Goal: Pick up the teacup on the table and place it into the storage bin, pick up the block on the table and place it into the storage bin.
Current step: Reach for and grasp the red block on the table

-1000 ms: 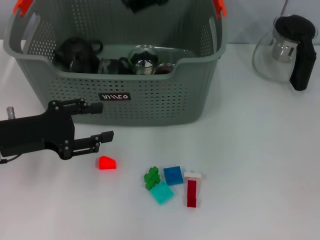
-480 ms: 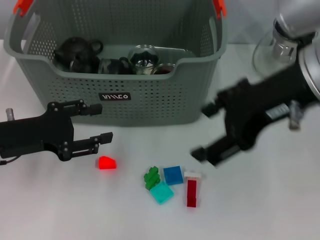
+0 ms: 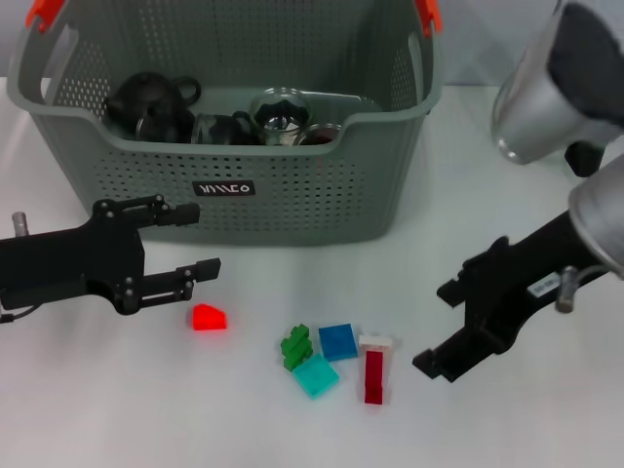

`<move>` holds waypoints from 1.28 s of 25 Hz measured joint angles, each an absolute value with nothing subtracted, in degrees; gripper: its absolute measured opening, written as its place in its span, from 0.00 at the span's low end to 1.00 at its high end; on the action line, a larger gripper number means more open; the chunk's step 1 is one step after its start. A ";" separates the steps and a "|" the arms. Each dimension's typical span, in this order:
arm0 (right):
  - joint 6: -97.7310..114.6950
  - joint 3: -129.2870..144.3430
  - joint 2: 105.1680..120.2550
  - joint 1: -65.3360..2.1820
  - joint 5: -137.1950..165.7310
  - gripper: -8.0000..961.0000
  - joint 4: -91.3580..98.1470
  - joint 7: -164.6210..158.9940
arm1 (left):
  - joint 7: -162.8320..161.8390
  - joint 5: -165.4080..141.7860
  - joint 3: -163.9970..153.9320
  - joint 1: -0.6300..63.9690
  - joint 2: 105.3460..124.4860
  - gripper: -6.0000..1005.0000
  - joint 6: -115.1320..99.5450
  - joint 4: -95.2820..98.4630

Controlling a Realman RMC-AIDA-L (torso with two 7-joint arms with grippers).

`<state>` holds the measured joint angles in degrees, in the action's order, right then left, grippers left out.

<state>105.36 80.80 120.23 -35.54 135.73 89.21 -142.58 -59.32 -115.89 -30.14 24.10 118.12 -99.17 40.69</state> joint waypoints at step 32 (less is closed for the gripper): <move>88.32 95.19 120.67 -43.79 136.97 0.99 61.65 -139.03 | -59.47 -115.83 -30.14 24.52 118.48 0.67 -98.71 40.01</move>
<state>88.32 95.19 120.67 -43.79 136.97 61.65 -139.03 -59.47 -115.83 -30.14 24.52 118.48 -98.71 40.01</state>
